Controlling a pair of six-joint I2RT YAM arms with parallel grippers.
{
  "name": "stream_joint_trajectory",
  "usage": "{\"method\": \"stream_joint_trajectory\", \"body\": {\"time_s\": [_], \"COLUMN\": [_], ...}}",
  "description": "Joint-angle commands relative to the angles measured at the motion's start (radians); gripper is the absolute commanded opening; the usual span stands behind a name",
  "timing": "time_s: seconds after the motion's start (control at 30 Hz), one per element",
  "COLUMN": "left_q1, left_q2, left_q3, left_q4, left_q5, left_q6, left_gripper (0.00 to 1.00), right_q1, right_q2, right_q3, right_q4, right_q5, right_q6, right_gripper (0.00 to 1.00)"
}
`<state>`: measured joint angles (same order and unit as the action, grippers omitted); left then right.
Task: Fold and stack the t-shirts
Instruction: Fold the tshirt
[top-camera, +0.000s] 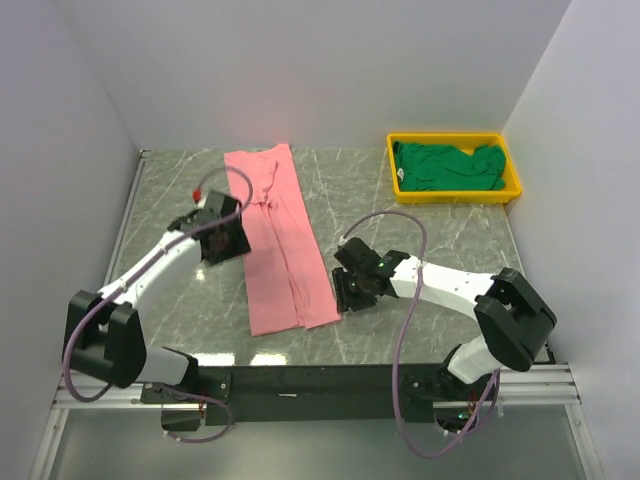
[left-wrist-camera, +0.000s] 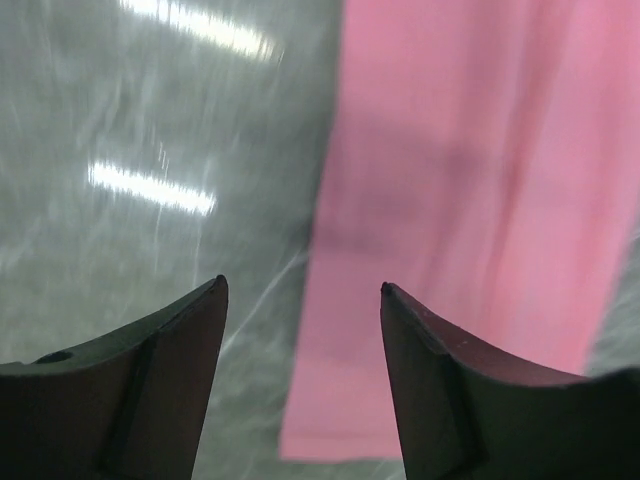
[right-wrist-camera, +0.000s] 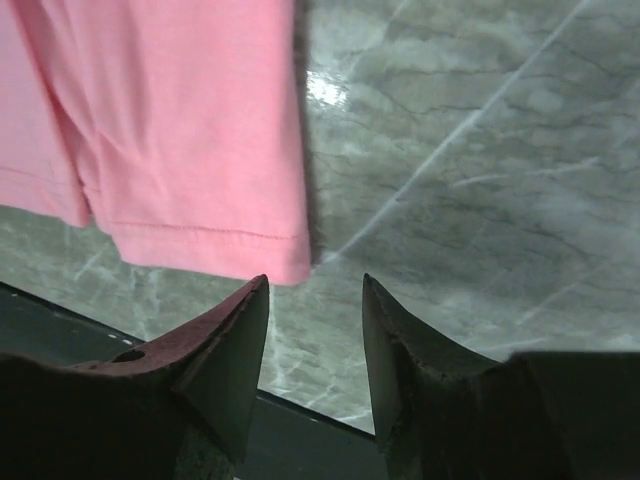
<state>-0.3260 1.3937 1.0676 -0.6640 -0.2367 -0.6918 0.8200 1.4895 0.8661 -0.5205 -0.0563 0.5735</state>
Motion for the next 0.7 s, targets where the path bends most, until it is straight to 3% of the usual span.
{"method": "stream_joint_trajectory", "body": {"time_s": [0.0,0.17,0.33,0.67], "left_q1": [-0.044,-0.079,-0.103,-0.183], "left_q2": [-0.088,-0.242,-0.326,-0.332], "left_q3": [-0.145,-0.294,-0.348,-0.434], "left_q4": [-0.055,-0.091,-0.123,-0.1], "left_q5": [0.054,0.082,0.125,0.206], "left_q6": [-0.063,-0.13,-0.172,-0.267], "left_gripper": [0.68,0.65,0.65,0.66], "right_q1": [0.001,-0.001,0.001,0.004], "right_q2": [0.001,0.034,0.087,0.13], "right_q3": [-0.006,-0.019,-0.016,-0.036], "right_q4": [0.112,0.155,0.152,0.102], "right_q5": [-0.034,-0.065,-0.082,-0.109], "right_q6": [0.034,0.043,0.039,0.04], "right_gripper": [0.49,0.48,0.47,0.43]}}
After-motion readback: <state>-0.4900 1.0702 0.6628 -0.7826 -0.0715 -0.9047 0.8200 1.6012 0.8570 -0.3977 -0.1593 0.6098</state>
